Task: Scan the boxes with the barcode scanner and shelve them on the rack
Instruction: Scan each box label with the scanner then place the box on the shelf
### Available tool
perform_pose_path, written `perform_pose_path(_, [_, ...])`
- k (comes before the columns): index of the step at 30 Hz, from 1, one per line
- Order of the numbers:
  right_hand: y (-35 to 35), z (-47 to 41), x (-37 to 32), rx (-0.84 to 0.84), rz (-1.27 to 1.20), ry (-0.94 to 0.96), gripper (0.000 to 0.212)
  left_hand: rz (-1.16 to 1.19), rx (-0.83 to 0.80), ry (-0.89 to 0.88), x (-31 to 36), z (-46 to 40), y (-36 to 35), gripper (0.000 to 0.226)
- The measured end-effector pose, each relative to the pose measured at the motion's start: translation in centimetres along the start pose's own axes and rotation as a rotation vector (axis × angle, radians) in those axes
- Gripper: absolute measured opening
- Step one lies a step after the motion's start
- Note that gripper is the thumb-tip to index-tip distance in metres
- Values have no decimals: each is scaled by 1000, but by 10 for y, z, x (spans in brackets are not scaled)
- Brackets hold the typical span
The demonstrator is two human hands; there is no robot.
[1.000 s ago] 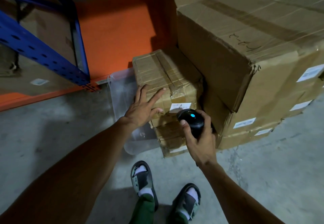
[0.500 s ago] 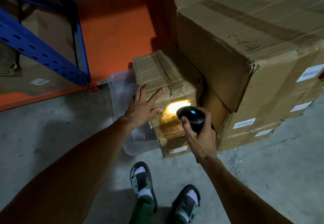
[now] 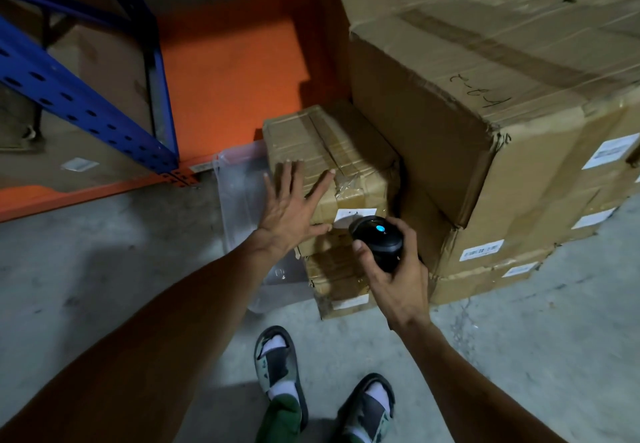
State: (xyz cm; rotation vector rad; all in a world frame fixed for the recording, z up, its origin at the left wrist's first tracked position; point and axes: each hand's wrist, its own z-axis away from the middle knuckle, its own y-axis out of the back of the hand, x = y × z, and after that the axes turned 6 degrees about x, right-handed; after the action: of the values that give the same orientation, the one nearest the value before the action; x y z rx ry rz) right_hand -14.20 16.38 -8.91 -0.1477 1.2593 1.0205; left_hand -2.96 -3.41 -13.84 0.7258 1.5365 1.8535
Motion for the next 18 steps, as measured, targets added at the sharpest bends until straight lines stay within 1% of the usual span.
perform_pose_path(2, [1,-2,2,-7,1,-7,67,78,-35,-14,0,-6,0,110])
perform_pose_path(5, [1,-3,6,10,3,-20,66,108,-37,-36,-7,-6,-3,108])
perform_pose_path(6, [2,-2,7,27,6,-22,66,103,-23,-42,-13,-4,-3,105])
perform_pose_path(9, [2,-2,14,44,31,-48,69,27,116,-149,-42,8,-9,94])
perform_pose_path(10, [2,-3,16,47,49,-66,70,53,115,-179,-56,14,-11,93])
perform_pose_path(11, [2,-4,19,51,74,-89,70,115,95,-193,-71,20,-15,93])
perform_pose_path(13, [1,-9,22,59,136,-117,70,216,72,-194,-99,35,-21,103])
perform_pose_path(15, [-1,-17,22,50,224,-95,69,265,103,-224,-122,49,-26,111])
perform_pose_path(18, [-9,-39,19,1,399,-103,69,272,121,-232,-139,59,-30,106])
